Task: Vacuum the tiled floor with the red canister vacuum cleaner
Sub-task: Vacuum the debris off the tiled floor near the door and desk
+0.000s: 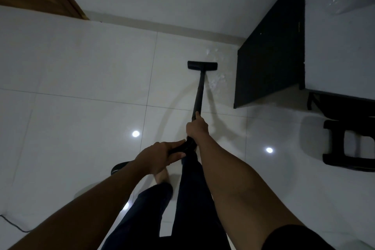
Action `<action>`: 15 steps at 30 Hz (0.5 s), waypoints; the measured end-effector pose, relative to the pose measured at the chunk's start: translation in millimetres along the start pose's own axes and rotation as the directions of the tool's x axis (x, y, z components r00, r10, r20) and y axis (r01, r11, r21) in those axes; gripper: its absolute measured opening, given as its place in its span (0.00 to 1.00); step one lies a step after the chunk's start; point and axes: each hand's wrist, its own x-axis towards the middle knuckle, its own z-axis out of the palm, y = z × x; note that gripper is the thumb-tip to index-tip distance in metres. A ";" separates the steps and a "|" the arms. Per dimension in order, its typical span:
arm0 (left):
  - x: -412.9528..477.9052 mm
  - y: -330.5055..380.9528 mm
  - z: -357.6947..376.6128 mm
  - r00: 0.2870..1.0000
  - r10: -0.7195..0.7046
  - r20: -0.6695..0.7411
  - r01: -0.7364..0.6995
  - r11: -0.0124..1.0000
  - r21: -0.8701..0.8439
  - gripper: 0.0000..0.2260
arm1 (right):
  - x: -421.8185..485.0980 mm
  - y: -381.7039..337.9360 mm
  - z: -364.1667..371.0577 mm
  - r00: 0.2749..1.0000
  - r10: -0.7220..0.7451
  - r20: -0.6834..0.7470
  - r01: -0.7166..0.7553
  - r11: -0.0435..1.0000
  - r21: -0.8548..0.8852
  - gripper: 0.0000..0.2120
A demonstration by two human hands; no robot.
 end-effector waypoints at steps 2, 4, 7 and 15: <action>19.1 19.3 -8.2 1.000 -0.010 -0.007 0.010 1.000 -0.019 0.25 | 19.1 -10.8 -18.3 1.000 -0.001 0.001 0.001 1.000 -0.024 0.34; 31.7 32.5 -15.2 1.000 -0.014 -0.006 0.014 0.999 -0.031 0.25 | 31.2 -19.5 -32.0 1.000 -0.017 0.006 0.017 0.999 -0.052 0.34; 59.0 52.8 -28.0 0.999 -0.036 0.004 0.036 0.999 -0.020 0.26 | 51.9 -34.9 -55.4 0.999 -0.030 0.030 0.032 0.997 -0.069 0.34; 106.4 86.9 -60.1 0.994 -0.097 -0.044 0.096 0.995 -0.026 0.25 | 97.4 -76.8 -91.9 0.996 -0.035 0.082 0.039 0.999 -0.039 0.35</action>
